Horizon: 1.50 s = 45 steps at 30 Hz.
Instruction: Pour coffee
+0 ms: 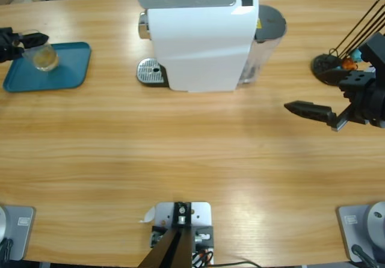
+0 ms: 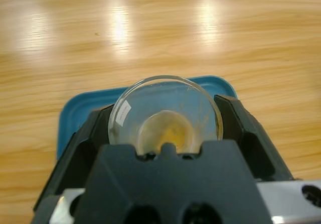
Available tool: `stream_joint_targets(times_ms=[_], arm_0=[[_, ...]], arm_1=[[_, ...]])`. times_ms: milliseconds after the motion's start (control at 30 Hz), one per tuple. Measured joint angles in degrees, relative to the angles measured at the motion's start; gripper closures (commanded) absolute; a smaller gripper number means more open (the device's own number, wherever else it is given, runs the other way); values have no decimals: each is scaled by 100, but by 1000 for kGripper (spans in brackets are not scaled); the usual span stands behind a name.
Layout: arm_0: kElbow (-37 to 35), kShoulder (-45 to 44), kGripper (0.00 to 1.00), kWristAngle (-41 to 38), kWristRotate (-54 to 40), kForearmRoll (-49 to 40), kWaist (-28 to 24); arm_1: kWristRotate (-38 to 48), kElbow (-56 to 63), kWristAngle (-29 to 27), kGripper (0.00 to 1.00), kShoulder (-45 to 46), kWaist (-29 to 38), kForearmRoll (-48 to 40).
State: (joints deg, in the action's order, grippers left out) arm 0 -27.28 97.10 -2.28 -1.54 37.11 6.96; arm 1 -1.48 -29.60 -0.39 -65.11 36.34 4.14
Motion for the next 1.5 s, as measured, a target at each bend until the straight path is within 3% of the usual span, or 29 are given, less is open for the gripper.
stream_joint_targets(times_ms=[300, 367, 400, 767, 1100, 1200, 1300, 1400, 1500], arm_0=[[779, 987, 1000, 3, 0, 2327, 116], [918, 1204, 96, 4, 0, 2838, 116], [953, 1279, 13, 7, 0, 2998, 119], [1351, 1230, 0, 276, 0, 3323, 300], [1638, -431, 0, 544, 0, 3005, 313], [1475, -1414, 0, 546, 0, 2003, 351], [802, -2517, 0, 548, 0, 140, 488], [135, -3375, 0, 549, 2, -1694, 725], [-64, -3833, 0, 549, 80, -2677, 1209]], arm_1=[[0, -7, 0, 0, -44, 0, 83], [0, -7, 0, 0, -45, 0, 83], [0, -7, 0, 0, -45, 0, 83], [0, -7, 0, 0, -44, 0, 83], [4, -7, 0, 0, -4, 0, 83], [29, -6, 0, 0, 104, 0, 58], [44, -4, 0, 0, 223, 0, -1], [44, 13, 0, 0, 285, 0, -61], [44, 23, 0, 0, 371, 0, -113]])
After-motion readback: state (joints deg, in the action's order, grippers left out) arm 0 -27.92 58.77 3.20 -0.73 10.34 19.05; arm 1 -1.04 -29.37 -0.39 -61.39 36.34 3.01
